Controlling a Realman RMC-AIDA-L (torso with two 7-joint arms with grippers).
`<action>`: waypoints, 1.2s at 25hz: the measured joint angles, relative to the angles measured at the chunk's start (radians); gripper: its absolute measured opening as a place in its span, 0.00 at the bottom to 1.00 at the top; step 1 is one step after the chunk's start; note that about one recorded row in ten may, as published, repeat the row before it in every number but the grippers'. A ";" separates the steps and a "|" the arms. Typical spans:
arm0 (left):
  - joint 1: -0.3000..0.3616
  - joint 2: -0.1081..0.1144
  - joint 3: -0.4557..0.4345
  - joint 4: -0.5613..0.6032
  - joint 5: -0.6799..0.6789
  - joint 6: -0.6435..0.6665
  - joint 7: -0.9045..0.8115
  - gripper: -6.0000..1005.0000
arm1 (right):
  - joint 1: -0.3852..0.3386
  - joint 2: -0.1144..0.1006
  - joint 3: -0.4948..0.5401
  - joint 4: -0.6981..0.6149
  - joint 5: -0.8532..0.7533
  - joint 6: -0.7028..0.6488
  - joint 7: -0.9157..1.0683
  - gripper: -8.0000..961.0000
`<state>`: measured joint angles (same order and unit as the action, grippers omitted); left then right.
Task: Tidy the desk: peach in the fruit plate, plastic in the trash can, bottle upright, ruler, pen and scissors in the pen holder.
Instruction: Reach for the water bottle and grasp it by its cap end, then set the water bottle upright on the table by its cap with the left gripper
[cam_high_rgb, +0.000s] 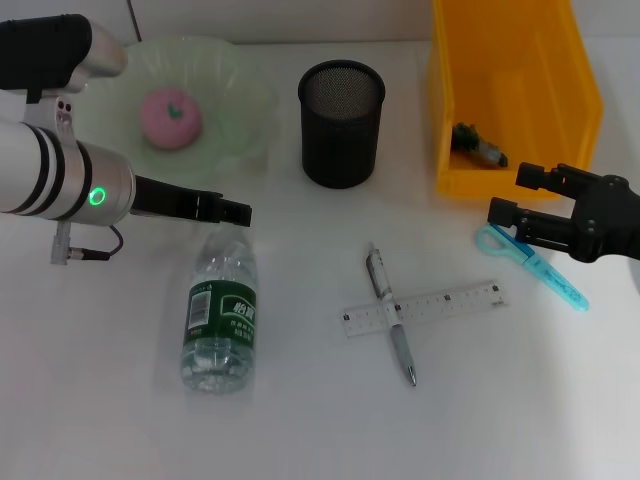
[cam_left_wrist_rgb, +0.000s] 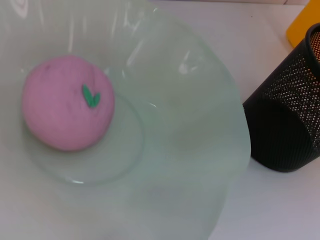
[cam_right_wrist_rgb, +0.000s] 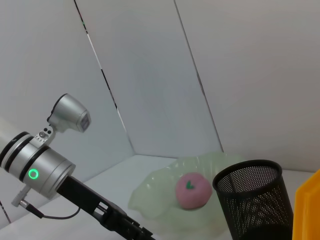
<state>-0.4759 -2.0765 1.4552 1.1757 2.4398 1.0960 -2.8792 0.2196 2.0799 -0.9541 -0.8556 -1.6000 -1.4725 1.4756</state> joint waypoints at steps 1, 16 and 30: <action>-0.002 0.000 -0.001 -0.004 0.000 -0.002 0.000 0.78 | 0.001 0.000 0.000 0.000 0.000 0.000 0.000 0.82; -0.032 -0.001 -0.013 -0.066 0.000 -0.018 0.001 0.78 | 0.003 0.000 0.002 0.000 -0.002 0.000 0.002 0.82; -0.047 0.000 0.000 -0.059 -0.005 0.014 0.084 0.48 | 0.005 0.000 -0.002 0.009 -0.002 0.002 0.005 0.82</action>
<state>-0.5230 -2.0770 1.4553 1.1166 2.4345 1.1102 -2.7948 0.2244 2.0801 -0.9561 -0.8463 -1.6016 -1.4709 1.4802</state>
